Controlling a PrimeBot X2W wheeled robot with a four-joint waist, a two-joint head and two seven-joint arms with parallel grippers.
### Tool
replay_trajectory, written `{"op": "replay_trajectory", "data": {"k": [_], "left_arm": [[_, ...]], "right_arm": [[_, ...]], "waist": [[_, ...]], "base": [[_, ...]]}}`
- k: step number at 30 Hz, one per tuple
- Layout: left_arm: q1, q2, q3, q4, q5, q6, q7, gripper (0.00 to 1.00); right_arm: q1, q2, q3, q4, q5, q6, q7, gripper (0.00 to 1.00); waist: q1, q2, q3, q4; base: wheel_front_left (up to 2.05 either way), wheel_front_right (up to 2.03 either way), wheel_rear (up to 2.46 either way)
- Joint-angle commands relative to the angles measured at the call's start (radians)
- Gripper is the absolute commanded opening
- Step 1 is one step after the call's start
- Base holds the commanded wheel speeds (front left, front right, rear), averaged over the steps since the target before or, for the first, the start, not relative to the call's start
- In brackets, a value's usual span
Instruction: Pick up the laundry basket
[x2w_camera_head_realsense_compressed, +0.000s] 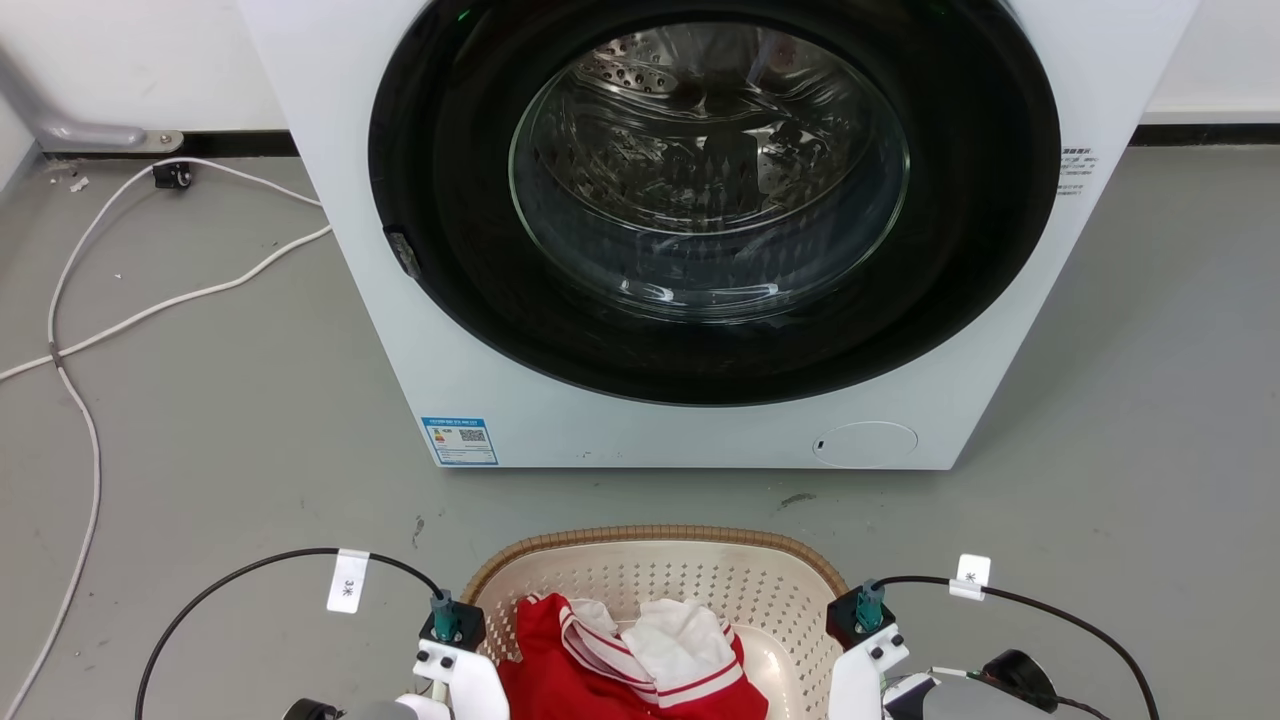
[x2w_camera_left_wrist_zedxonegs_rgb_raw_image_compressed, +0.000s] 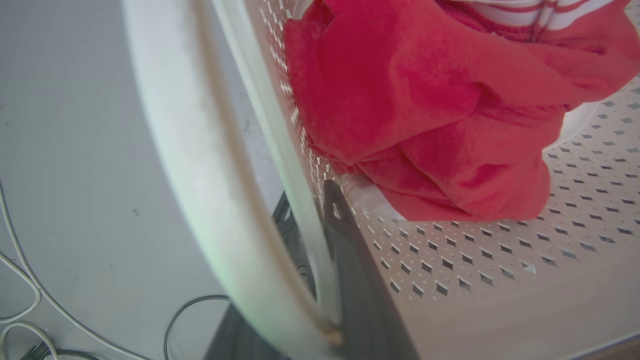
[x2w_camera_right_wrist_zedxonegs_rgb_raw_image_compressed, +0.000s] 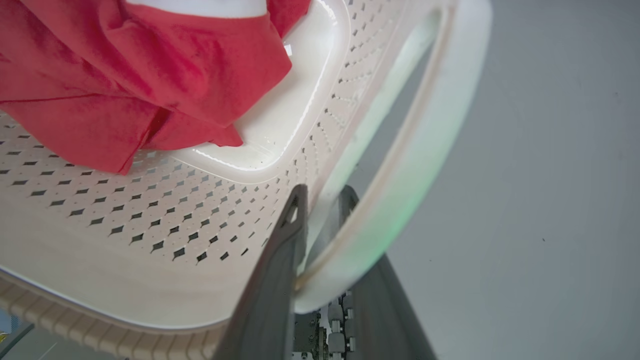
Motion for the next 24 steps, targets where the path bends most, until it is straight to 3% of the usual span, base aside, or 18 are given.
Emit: {"op": "replay_trajectory", "data": {"k": [1, 24], "left_arm": [[-0.017, -0.017, -0.004, -0.011, -0.001, -0.009, -0.006, 0.00], [-0.016, -0.019, -0.008, -0.008, -0.004, -0.009, -0.014, 0.00]], "right_arm": [[0.008, 0.019, 0.008, -0.009, -0.008, 0.004, -0.004, 0.00], [0.009, 0.016, 0.008, -0.010, -0.014, 0.004, -0.008, 0.00]], "waist": [[0.0000, 0.0000, 0.000, 0.000], [0.0000, 0.0000, 0.003, -0.001]], "base": [[0.00, 0.00, 0.00], [0.00, 0.00, 0.00]]}}
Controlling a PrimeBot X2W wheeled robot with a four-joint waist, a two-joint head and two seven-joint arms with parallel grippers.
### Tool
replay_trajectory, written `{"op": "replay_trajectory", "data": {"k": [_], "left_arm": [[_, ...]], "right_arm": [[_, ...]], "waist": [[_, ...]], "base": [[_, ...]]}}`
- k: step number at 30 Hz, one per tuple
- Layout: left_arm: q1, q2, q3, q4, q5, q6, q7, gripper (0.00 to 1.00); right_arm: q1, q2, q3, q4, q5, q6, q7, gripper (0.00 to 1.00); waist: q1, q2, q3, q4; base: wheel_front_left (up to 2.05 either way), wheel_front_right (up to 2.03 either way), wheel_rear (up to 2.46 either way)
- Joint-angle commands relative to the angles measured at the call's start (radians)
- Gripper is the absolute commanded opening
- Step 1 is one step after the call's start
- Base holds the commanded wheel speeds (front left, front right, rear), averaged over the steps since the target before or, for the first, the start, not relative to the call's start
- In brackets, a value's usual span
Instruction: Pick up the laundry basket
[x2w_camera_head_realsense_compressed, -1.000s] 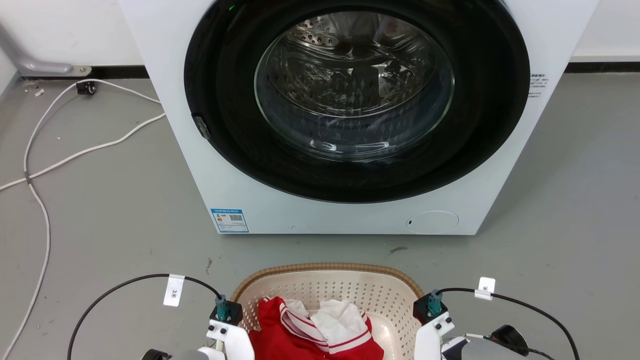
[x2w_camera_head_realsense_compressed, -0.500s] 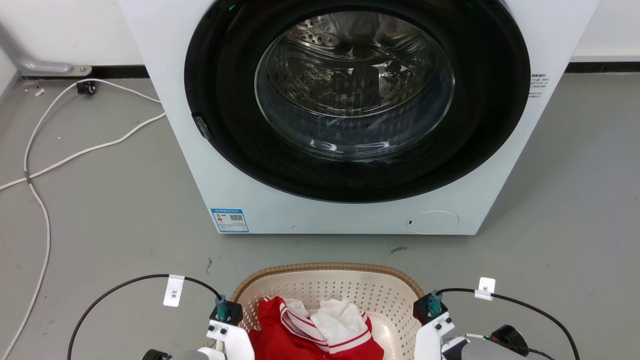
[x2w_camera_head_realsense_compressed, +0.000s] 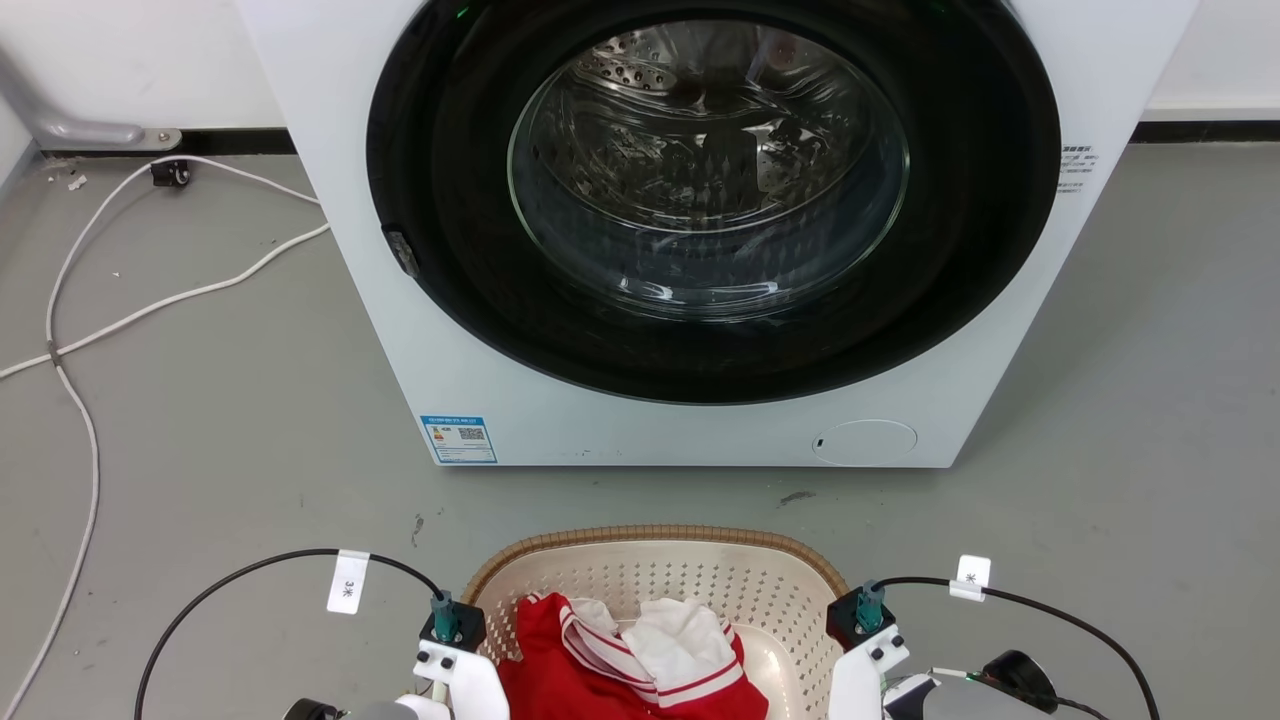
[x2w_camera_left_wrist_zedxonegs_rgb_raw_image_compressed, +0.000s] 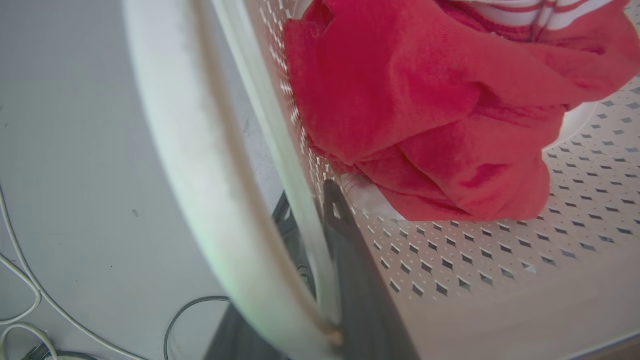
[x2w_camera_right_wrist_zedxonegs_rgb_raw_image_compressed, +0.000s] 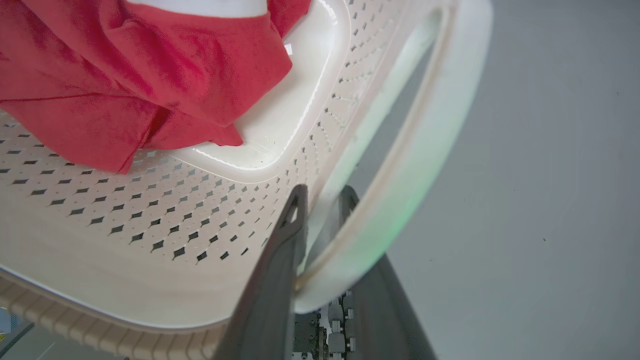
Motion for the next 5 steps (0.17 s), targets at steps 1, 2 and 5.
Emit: {"op": "replay_trajectory", "data": {"k": [1, 2, 5], "left_arm": [[-0.015, -0.017, -0.003, -0.011, 0.001, -0.009, -0.007, 0.00], [-0.015, -0.017, -0.003, -0.011, 0.000, -0.009, -0.007, 0.00], [-0.015, -0.017, -0.003, -0.011, 0.000, -0.009, -0.006, 0.00]], "right_arm": [[0.008, 0.016, 0.008, -0.011, -0.012, 0.004, -0.005, 0.00], [0.008, 0.016, 0.008, -0.011, -0.012, 0.004, -0.005, 0.00], [0.009, 0.015, 0.008, -0.011, -0.011, 0.004, -0.004, 0.00]], "waist": [[0.0000, -0.0001, 0.000, 0.000], [0.0000, -0.0001, 0.000, 0.000], [0.0000, -0.0001, -0.001, 0.000]], "base": [[0.00, 0.00, 0.00], [0.00, 0.00, 0.00], [0.00, 0.00, 0.00]]}}
